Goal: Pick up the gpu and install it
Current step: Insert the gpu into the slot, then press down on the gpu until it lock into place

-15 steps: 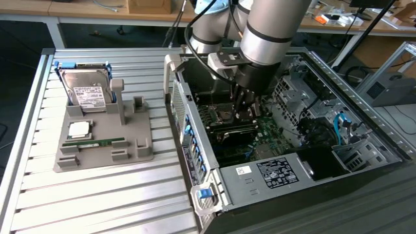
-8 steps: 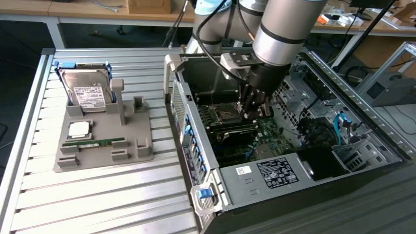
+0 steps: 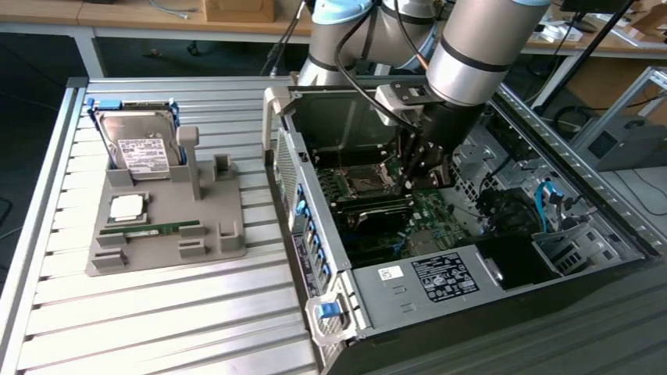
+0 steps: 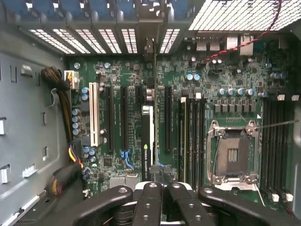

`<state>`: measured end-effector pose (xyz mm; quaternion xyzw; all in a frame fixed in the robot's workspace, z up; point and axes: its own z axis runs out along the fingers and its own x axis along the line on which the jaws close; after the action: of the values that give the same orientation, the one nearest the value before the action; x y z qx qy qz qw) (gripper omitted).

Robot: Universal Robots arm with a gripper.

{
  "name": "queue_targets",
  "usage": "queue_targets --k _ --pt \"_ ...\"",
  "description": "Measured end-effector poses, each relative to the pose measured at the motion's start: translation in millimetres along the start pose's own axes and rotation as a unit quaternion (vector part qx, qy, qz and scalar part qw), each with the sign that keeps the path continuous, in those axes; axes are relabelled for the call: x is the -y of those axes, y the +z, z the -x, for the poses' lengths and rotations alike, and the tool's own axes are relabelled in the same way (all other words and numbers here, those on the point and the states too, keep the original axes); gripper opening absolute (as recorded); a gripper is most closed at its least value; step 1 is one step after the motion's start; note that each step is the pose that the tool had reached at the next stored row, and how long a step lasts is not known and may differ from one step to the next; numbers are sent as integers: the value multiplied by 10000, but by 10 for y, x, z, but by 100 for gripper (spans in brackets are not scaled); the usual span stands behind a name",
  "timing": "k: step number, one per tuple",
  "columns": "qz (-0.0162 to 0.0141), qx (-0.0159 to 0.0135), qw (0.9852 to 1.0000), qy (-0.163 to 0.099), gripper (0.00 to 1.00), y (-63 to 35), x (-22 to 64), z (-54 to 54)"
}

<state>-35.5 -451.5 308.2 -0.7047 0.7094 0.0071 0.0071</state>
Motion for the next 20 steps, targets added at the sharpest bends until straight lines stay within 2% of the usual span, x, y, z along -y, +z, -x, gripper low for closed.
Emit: queue_targets --k 14,20 --pt "0 0 10000 0 10 0 -12 1" --pt "-1 1 10000 0 10 6 -202 -1"
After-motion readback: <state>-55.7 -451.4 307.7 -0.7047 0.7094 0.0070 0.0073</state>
